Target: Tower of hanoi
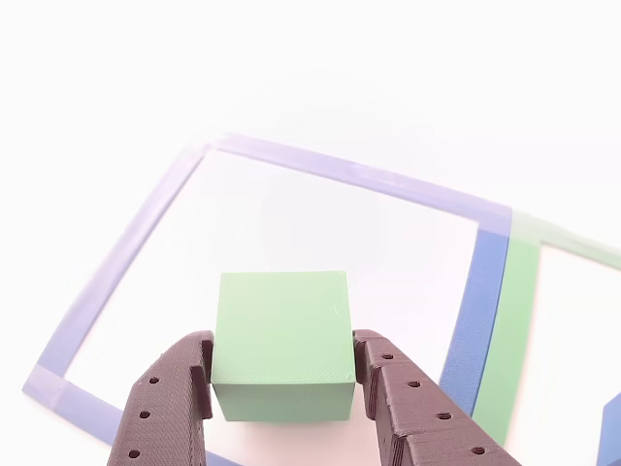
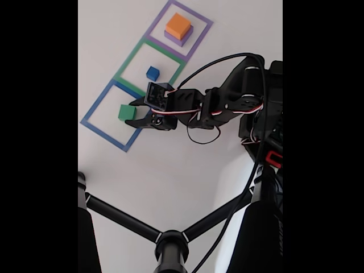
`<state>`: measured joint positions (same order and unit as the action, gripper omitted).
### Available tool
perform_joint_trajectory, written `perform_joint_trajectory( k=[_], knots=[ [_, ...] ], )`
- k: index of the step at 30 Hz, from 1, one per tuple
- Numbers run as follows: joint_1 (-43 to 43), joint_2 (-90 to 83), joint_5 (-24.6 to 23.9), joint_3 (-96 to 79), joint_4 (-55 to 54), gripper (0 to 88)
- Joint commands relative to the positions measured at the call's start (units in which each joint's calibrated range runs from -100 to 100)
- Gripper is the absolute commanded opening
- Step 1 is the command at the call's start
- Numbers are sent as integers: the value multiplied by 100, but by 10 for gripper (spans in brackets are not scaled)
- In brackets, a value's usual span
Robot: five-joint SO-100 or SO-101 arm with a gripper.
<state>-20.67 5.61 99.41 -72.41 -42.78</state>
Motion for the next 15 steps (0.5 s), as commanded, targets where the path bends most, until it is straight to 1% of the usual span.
perform_joint_trajectory(
  k=[1,6,11,15],
  knots=[
    [-4,80,59,223,-224,108],
    [-23,169,59,196,-313,120],
    [-4,226,59,196,-394,213],
    [15,234,59,232,-402,243]
  ],
)
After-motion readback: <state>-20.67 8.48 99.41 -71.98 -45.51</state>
